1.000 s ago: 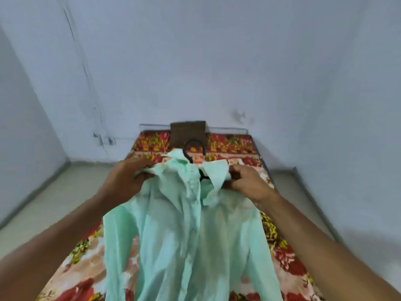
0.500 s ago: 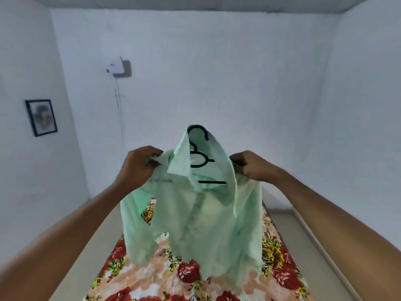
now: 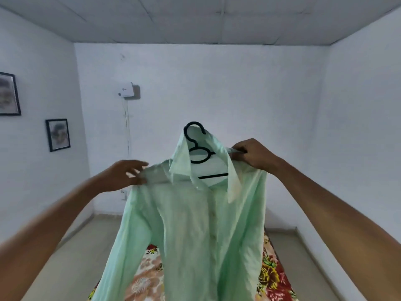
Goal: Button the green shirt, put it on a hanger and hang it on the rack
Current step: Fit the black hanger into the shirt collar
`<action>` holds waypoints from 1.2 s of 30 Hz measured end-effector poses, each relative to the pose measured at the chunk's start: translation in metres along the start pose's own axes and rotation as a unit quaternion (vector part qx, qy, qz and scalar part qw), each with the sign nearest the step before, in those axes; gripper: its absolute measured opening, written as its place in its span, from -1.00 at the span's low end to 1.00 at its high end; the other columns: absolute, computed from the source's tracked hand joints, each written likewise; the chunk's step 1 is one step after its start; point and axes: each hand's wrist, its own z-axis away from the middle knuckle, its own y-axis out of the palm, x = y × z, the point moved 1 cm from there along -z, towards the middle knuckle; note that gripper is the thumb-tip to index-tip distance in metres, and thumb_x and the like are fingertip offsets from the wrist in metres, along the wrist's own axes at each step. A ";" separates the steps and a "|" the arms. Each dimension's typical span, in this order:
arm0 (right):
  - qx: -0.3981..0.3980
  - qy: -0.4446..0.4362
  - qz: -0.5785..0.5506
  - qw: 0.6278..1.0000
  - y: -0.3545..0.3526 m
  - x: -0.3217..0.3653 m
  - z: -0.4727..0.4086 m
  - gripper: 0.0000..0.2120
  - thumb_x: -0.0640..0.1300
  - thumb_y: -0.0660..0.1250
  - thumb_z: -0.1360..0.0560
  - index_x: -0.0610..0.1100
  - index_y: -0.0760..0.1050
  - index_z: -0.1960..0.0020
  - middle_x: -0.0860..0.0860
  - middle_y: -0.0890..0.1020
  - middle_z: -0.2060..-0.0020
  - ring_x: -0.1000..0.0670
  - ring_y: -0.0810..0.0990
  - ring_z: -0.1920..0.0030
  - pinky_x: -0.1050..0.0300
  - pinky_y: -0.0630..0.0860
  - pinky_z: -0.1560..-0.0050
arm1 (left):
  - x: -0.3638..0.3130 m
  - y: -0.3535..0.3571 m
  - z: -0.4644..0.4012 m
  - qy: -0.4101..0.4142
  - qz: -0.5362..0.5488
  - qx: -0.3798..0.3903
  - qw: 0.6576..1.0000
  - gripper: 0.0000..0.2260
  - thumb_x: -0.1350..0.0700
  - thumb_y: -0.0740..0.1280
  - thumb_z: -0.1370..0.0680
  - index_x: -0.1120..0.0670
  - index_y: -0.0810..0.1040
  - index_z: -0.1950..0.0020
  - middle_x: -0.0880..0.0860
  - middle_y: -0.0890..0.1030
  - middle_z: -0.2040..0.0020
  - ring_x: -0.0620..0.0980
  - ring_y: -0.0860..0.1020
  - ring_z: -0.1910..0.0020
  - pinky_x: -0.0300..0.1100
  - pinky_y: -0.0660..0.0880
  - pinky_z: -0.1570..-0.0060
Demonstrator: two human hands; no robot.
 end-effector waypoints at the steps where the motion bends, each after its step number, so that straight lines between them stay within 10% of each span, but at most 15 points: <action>1: 0.002 0.002 -0.005 1.000 -0.001 -0.001 0.000 -0.65 0.11 0.44 -0.57 -0.19 0.67 0.14 -0.11 0.59 0.34 0.07 0.46 0.33 0.12 0.37 0.26 | -0.016 0.004 -0.002 0.009 0.021 -0.012 1.000 -0.65 0.01 0.59 -0.45 -0.20 0.63 -0.19 -0.10 0.69 0.04 -0.08 0.67 0.06 -0.09 0.63 -0.04; 3: -0.001 -0.005 -0.020 1.000 -0.004 -0.001 0.000 -0.62 0.06 0.44 -0.58 -0.28 0.62 0.15 -0.11 0.49 0.37 0.06 0.38 0.33 0.10 0.31 0.26 | -0.044 0.016 -0.007 0.031 0.017 -0.006 0.999 -0.90 -0.05 0.48 -0.54 -0.09 0.64 -0.01 -0.19 0.65 0.18 -0.18 0.61 0.21 -0.25 0.55 0.13; 6: -0.005 -0.023 -0.036 0.999 -0.007 0.004 0.001 -0.73 0.00 0.45 -0.58 -0.22 0.67 0.09 -0.11 0.61 0.31 0.06 0.48 0.31 0.13 0.40 0.22 | -0.057 0.023 -0.013 0.016 -0.007 -0.014 1.000 -0.63 0.00 0.33 -0.66 0.13 0.39 0.29 -0.10 0.39 0.40 -0.11 0.33 0.42 -0.15 0.30 0.34; 11: 0.066 0.013 -0.027 0.997 -0.039 -0.009 0.010 -0.71 0.02 0.54 -0.51 0.01 0.66 -0.20 0.02 0.72 -0.06 0.05 0.69 -0.09 0.23 0.58 -0.10 | -0.050 0.012 -0.010 0.008 0.028 -0.080 0.996 -0.61 0.03 0.34 -0.66 0.19 0.35 0.27 -0.07 0.33 0.38 -0.13 0.28 0.40 -0.16 0.22 0.36; 15: 0.140 0.068 -0.059 0.986 -0.055 -0.029 0.026 -0.77 0.05 0.50 -0.54 -0.10 0.71 -0.06 -0.15 0.73 0.02 -0.01 0.70 0.06 0.07 0.63 -0.02 | -0.055 0.011 -0.007 0.034 0.043 -0.083 0.995 -0.64 0.08 0.34 -0.65 0.09 0.34 0.30 -0.15 0.32 0.43 -0.19 0.27 0.43 -0.23 0.21 0.42; 20: 0.045 0.050 -0.154 0.986 -0.061 -0.036 0.043 -0.77 -0.06 0.55 -0.50 -0.17 0.73 -0.08 -0.10 0.77 0.03 -0.08 0.76 -0.03 0.06 0.68 -0.08 | -0.056 0.008 -0.011 0.049 0.071 -0.107 0.991 -0.64 0.11 0.37 -0.64 0.16 0.36 0.29 -0.10 0.31 0.39 -0.14 0.28 0.39 -0.22 0.19 0.41; 25: 0.187 0.134 -0.017 0.973 -0.074 -0.043 0.048 -0.86 -0.09 0.57 -0.48 -0.08 0.73 -0.01 -0.03 0.78 0.12 -0.11 0.75 -0.03 0.04 0.69 -0.08 | -0.067 0.007 -0.014 0.065 0.055 -0.104 0.991 -0.62 0.14 0.36 -0.65 0.19 0.31 0.31 -0.04 0.26 0.39 -0.12 0.24 0.40 -0.20 0.15 0.42; 29: 0.125 0.086 -0.037 0.988 -0.081 -0.025 0.049 -0.70 0.07 0.54 -0.50 -0.01 0.68 -0.18 0.08 0.74 0.00 0.07 0.71 -0.01 0.17 0.66 -0.04 | -0.076 0.012 -0.014 0.076 0.070 -0.116 0.988 -0.63 0.17 0.34 -0.65 0.13 0.30 0.30 -0.11 0.26 0.42 -0.17 0.22 0.44 -0.25 0.15 0.45; 36: 0.028 0.031 -0.054 0.998 -0.078 -0.004 0.052 -0.46 0.24 0.32 -0.61 -0.24 0.43 0.19 0.00 0.40 0.29 0.02 0.36 0.26 0.06 0.27 0.18 | -0.090 0.013 -0.016 0.064 0.112 -0.118 0.985 -0.69 0.05 0.42 -0.60 0.08 0.44 0.28 -0.10 0.35 0.40 -0.13 0.29 0.40 -0.18 0.24 0.36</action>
